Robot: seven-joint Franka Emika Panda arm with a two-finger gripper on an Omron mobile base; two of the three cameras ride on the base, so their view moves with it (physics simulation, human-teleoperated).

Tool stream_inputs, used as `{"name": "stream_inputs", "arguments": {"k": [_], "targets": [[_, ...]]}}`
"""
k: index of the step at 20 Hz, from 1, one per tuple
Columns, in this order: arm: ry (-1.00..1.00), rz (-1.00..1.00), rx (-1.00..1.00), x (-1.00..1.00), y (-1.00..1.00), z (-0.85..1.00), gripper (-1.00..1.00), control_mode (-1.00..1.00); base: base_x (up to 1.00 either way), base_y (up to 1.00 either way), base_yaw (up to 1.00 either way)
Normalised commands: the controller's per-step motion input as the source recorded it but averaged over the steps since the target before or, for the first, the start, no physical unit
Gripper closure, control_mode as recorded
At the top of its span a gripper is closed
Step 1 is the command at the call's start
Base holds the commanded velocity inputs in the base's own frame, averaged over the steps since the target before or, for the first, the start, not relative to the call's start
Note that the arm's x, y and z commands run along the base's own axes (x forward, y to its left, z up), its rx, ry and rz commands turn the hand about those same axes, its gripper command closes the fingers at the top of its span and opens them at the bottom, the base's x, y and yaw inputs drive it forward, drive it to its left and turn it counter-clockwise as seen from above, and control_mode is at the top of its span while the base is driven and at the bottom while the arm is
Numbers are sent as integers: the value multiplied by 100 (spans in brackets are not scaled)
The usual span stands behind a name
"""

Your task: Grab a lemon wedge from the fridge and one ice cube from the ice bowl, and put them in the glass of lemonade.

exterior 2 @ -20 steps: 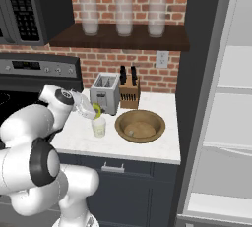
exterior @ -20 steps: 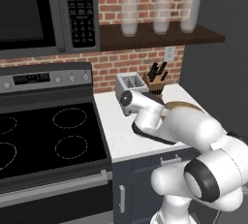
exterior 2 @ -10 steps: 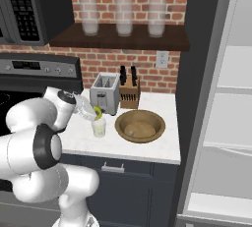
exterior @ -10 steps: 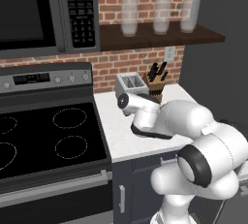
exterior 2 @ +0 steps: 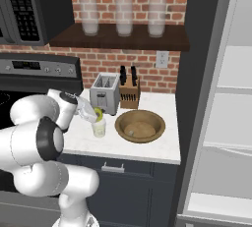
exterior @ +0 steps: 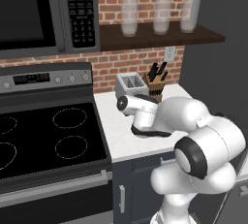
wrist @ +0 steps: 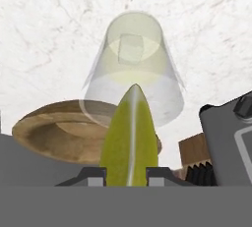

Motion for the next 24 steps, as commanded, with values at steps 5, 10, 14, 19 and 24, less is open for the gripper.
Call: {"name": "stream_inputs", "arguments": {"k": [5,10,14,19,24], "targets": [[0,0,0,5,0,-13,100,-100,0,0,0],[-1,0,0,9,0,-18,100,-100,0,0,0],[-4,0,-1,13,0,-16,100,-100,0,0,0],[-5,0,-1,15,2,-11,100,-100,0,0,0],[-4,0,-3,3,4,-14,100,-100,0,0,0]]}}
